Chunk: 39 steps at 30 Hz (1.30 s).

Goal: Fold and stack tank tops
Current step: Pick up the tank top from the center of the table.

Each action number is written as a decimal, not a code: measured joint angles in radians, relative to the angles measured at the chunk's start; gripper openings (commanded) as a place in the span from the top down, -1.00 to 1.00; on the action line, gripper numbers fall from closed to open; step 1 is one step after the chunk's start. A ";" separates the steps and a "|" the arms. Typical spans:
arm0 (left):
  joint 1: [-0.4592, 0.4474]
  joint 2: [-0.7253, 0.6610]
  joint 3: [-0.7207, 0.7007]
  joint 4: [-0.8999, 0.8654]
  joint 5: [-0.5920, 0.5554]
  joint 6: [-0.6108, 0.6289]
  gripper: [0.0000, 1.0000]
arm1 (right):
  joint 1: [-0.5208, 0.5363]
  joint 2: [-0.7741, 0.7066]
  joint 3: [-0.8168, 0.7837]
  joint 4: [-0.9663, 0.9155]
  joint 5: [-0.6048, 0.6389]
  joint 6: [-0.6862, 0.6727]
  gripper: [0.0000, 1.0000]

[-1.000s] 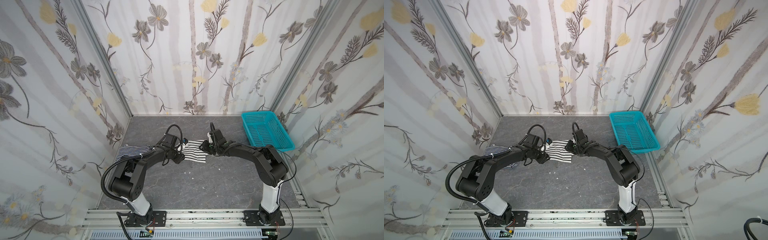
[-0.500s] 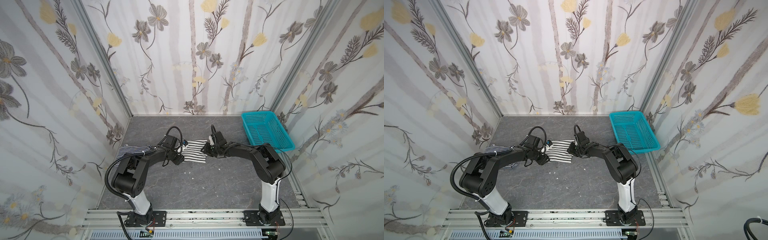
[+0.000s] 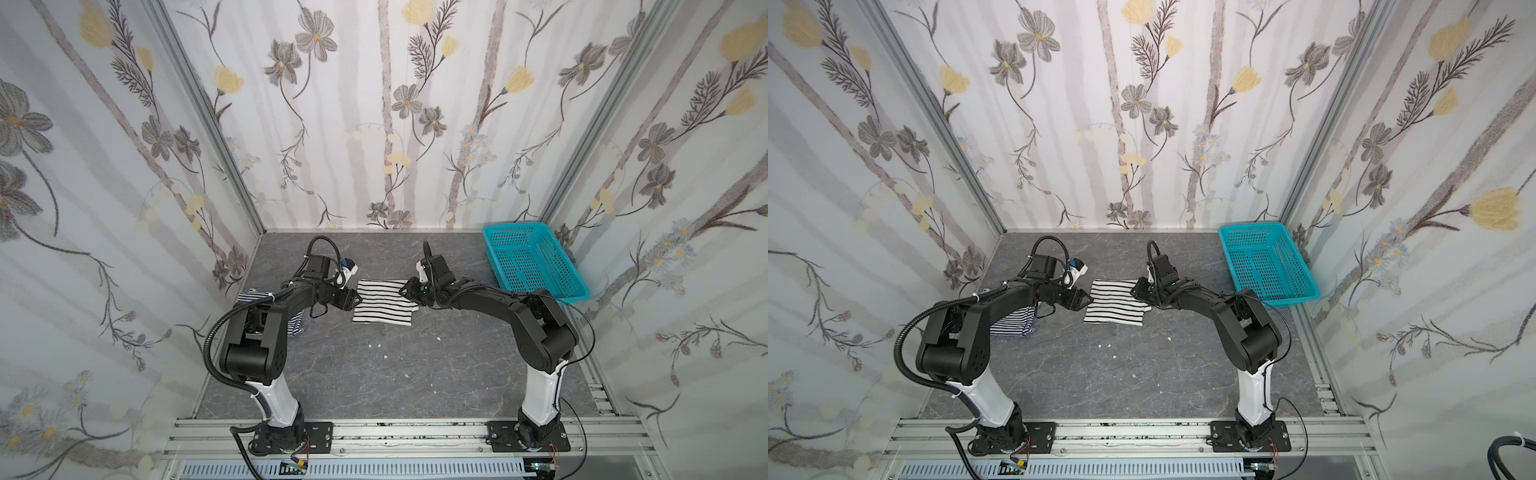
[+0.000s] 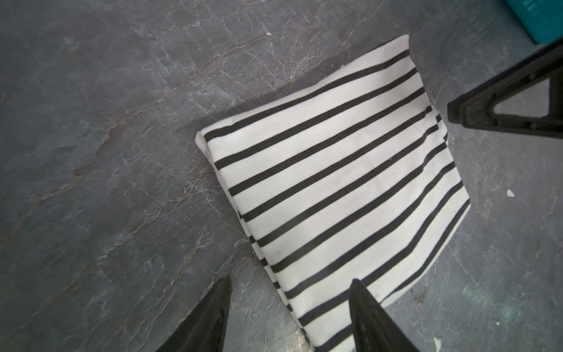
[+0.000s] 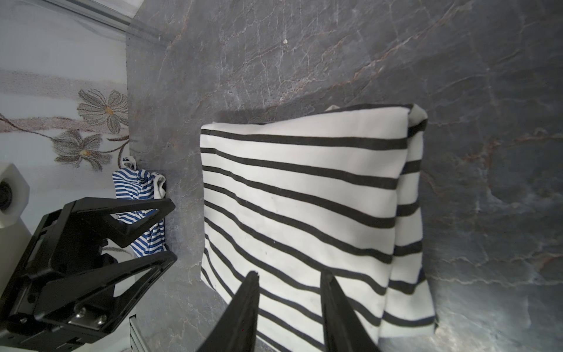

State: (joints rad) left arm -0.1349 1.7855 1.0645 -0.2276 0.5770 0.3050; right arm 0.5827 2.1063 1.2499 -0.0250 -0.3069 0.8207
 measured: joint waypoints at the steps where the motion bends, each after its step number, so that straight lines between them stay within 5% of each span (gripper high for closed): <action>1: 0.011 0.026 0.015 -0.004 0.019 -0.013 -0.25 | -0.001 0.010 0.003 -0.004 0.000 -0.003 0.28; 22: 0.051 0.247 0.115 -0.025 0.303 -0.017 -0.30 | -0.018 0.070 0.005 -0.023 0.006 -0.011 0.28; 39: 0.028 0.276 0.125 -0.023 0.346 -0.024 -0.05 | -0.019 0.087 -0.014 0.041 -0.005 -0.011 0.31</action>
State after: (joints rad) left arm -0.1066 2.0617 1.1893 -0.2504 0.9234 0.2806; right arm 0.5636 2.1929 1.2354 0.0158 -0.3122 0.8097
